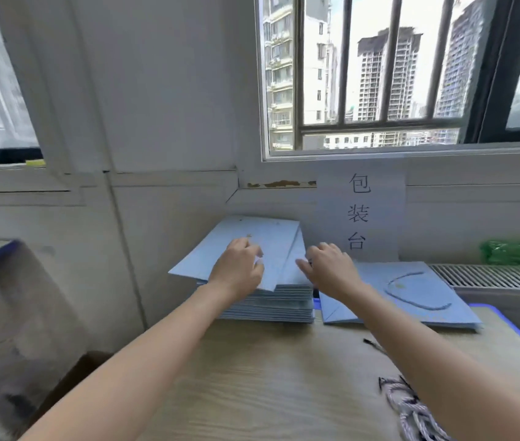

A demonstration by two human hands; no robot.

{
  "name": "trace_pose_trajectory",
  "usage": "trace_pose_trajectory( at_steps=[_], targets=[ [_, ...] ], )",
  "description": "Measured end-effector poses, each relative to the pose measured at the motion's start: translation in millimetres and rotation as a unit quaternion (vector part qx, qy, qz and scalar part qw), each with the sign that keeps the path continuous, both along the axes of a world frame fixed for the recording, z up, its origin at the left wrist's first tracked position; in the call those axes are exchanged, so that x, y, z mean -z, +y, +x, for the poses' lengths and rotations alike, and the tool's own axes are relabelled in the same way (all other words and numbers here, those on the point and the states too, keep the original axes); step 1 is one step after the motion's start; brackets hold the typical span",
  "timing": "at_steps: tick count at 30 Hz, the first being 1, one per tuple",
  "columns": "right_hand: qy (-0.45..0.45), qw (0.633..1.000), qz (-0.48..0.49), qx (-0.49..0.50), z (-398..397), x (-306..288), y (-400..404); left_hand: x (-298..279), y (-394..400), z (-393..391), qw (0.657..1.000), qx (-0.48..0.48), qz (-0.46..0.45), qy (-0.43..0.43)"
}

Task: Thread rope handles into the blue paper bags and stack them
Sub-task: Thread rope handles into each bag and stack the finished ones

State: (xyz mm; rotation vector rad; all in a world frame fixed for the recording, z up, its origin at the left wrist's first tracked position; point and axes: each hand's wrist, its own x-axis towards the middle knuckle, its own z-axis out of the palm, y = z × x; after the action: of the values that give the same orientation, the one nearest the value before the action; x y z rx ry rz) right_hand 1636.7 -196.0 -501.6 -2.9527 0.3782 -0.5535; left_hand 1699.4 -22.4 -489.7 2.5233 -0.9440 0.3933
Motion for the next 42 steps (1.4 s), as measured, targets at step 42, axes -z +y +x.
trace_pose_trajectory(
  at_steps=[42],
  targets=[
    [0.041, 0.983, 0.124, 0.126, -145.4, 72.5, -3.5, 102.0, 18.2, -147.4, 0.981, 0.009, 0.163, 0.106]
  ],
)
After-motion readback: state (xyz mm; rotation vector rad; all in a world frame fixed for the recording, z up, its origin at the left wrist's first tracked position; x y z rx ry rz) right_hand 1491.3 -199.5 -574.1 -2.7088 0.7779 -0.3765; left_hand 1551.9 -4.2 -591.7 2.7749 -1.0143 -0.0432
